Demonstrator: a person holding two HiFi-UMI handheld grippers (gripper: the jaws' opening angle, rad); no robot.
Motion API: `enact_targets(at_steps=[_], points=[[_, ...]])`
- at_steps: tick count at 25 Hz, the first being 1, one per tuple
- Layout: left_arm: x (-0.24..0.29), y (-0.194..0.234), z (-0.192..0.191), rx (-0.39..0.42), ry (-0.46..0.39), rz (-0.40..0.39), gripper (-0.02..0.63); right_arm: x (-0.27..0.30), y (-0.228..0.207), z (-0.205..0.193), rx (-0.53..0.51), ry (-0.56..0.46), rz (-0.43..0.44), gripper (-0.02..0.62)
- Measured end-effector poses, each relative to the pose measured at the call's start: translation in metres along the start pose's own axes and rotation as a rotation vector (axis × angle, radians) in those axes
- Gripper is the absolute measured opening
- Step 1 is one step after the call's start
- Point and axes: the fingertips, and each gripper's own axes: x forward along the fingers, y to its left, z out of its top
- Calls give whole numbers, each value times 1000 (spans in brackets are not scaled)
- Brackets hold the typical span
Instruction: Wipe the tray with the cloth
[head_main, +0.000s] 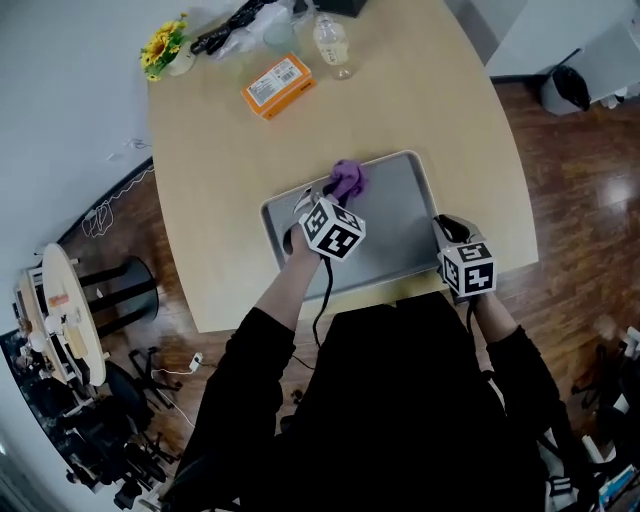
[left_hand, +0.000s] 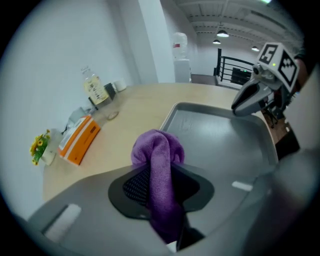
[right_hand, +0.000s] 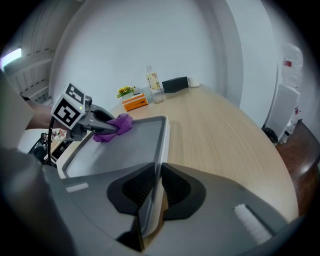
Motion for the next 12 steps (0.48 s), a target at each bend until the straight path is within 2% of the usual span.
enact_targets(at_steps=[4,7,9,12], points=[[26,-36,69,82,-49,-62,78,0,1,0,-16,-2,15,49],[43,-60,104,165,-56,-81,78,0,1,-1,-27,0,16,49],[46,-69,118,195,-51,-84,78,-1,0,-1,-29,4,17,49],[44,-73,117,196,-54,-93,78,-3,-1,-3,-30,9,28,49]])
